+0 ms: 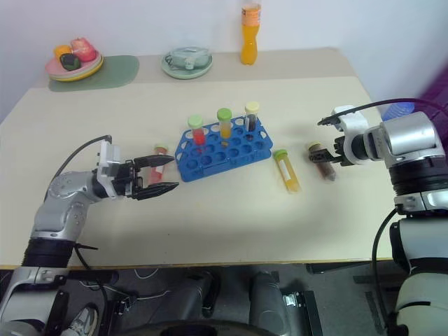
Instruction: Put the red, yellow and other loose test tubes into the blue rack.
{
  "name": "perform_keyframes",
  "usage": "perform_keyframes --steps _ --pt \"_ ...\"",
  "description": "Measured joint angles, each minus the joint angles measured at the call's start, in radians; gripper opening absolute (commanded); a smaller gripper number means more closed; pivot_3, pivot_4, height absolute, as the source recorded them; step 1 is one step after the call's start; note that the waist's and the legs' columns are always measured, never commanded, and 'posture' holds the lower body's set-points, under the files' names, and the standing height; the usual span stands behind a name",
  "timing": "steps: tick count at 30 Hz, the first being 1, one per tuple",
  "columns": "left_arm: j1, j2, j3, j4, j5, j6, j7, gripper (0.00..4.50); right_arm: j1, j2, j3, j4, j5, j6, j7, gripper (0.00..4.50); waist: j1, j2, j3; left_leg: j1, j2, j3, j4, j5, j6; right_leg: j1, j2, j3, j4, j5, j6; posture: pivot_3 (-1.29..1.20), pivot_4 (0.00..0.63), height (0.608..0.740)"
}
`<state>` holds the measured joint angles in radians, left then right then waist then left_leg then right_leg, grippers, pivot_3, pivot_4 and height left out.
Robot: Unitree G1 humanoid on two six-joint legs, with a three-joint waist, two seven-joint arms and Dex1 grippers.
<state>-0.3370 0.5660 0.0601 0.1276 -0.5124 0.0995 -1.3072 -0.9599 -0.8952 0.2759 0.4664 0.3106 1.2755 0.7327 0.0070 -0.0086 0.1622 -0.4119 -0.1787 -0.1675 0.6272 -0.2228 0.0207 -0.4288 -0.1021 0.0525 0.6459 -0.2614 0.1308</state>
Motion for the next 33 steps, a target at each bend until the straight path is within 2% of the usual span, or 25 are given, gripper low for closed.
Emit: perform_keyframes --steps 9,18,19,20,26,33 --pt "0.039 0.000 0.001 -0.050 -0.001 0.019 0.020 3.62 -0.185 0.125 0.040 0.326 -0.115 -0.118 0.079 4.50 -0.018 0.000 0.000 0.000 0.000 0.000 0.000 0.000 0.000 0.000 0.000 0.000 0.001 0.000 0.000 0.00 0.150 0.740" --pt "0.072 0.000 0.002 -0.092 -0.002 0.029 0.045 3.62 -0.234 0.183 0.082 0.550 -0.255 -0.257 0.150 4.50 -0.021 0.001 0.000 0.000 0.000 0.000 0.000 0.002 -0.003 -0.001 0.001 0.000 0.002 0.000 0.000 0.00 0.150 0.740" --pt "0.078 0.000 0.003 -0.097 -0.002 0.029 0.049 3.70 -0.238 0.188 0.079 0.570 -0.268 -0.276 0.151 3.97 -0.021 0.001 0.000 0.000 0.000 0.000 0.000 0.002 -0.003 -0.001 0.001 0.000 0.002 0.000 0.000 0.00 0.150 0.740" --pt "0.083 0.000 0.003 -0.102 -0.002 0.030 0.051 3.70 -0.241 0.193 0.077 0.583 -0.279 -0.288 0.149 3.71 -0.022 0.001 0.000 0.001 0.000 0.000 0.000 0.002 -0.003 0.000 0.001 0.000 0.002 0.000 0.000 0.00 0.150 0.740" --pt "0.099 0.000 0.003 -0.120 -0.011 0.041 0.066 3.70 -0.257 0.211 0.066 0.641 -0.342 -0.348 0.147 0.90 -0.024 0.001 0.000 0.001 0.000 0.000 0.000 0.001 -0.003 0.000 0.001 0.000 0.002 0.000 0.000 0.00 0.150 0.740" --pt "0.108 0.001 0.003 -0.147 -0.020 0.049 0.074 3.70 -0.254 0.216 0.062 0.643 -0.388 -0.388 0.197 0.90 -0.026 0.001 0.000 0.001 0.000 0.000 0.000 0.001 -0.004 0.000 0.001 0.000 0.002 0.000 0.000 0.00 0.150 0.740"
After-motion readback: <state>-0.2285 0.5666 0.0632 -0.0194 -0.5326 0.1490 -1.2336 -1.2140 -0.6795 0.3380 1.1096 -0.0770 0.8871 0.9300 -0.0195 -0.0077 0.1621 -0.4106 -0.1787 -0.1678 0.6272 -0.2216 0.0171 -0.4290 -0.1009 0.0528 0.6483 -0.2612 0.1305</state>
